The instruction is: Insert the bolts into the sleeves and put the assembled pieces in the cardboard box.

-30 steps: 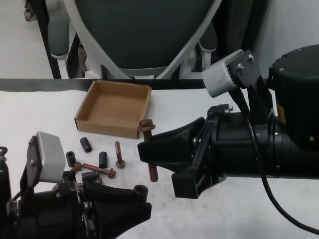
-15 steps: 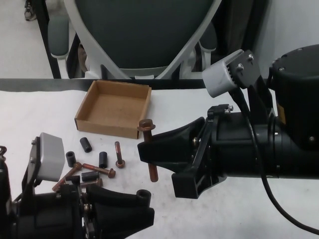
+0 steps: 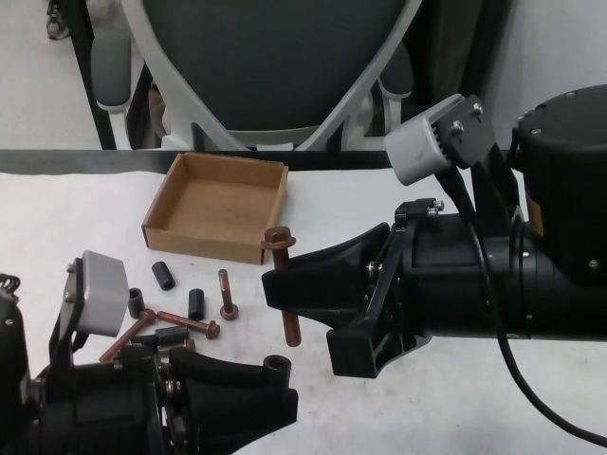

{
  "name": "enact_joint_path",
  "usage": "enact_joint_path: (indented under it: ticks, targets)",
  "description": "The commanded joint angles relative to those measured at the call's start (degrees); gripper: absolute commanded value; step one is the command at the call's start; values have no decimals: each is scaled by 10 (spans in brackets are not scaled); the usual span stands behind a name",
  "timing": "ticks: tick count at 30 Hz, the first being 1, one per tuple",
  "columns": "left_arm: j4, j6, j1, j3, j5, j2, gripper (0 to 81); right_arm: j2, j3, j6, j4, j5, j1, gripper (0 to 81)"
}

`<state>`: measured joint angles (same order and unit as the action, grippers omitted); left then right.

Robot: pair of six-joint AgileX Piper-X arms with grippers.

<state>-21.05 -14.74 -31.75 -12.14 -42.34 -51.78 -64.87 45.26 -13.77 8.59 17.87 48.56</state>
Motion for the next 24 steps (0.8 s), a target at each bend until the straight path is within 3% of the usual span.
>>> enact_joint_path:
  ticks: [1, 24]
  targets:
    - [-15, -9, -3, -4, -9, 0, 8, 7, -1, 0, -8, 0, -2, 2]
    - [-24, -18, -3, -4, -15, -2, 8, -4, -1, -13, -9, 5, -2, 2]
